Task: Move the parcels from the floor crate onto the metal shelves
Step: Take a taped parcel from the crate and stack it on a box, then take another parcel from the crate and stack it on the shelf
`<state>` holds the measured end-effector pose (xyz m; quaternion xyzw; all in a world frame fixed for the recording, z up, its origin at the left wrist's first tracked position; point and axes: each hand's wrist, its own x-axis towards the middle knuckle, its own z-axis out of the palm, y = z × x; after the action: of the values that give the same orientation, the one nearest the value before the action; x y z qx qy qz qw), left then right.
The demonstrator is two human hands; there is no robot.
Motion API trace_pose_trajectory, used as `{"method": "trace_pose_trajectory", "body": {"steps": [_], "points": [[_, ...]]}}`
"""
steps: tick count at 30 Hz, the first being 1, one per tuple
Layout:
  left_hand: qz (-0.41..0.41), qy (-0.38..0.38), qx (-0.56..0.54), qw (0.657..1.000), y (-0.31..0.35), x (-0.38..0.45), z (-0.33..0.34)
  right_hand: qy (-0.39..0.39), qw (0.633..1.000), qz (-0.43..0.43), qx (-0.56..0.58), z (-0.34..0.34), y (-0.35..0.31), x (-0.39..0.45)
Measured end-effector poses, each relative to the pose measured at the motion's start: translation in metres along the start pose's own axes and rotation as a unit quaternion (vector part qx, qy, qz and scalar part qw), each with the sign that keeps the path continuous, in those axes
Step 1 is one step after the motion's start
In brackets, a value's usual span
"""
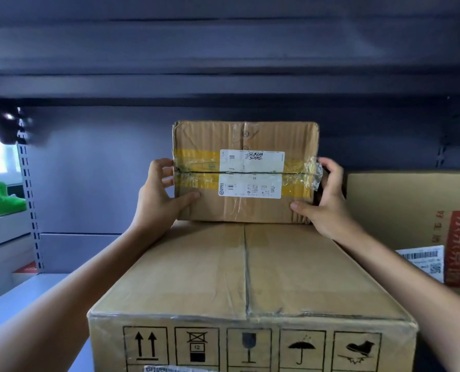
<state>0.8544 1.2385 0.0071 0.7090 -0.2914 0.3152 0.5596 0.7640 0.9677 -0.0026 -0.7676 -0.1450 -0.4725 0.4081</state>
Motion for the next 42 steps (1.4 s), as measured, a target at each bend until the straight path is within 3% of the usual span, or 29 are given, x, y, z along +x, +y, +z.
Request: {"method": "trace_pose_trajectory", "body": {"steps": [16,22,30,34,42], "points": [[-0.040,-0.035,0.039,0.998,0.002,0.002,0.001,-0.004,0.999,0.041,-0.025,0.002,0.010,0.004],[-0.081,-0.048,0.037,0.995,0.006,-0.002,-0.011,0.000,0.996,0.085,0.026,-0.003,-0.005,-0.008],[-0.076,-0.070,0.077,0.992,0.033,-0.027,-0.058,-0.033,0.974,0.205,0.094,-0.029,-0.058,-0.035],[-0.076,-0.122,0.119,0.982,0.062,-0.050,-0.088,-0.064,0.965,0.242,0.077,-0.059,-0.101,-0.060],[0.001,-0.192,0.142,0.971,0.109,-0.155,-0.131,-0.054,0.949,0.303,0.068,-0.118,-0.174,-0.163]]}}
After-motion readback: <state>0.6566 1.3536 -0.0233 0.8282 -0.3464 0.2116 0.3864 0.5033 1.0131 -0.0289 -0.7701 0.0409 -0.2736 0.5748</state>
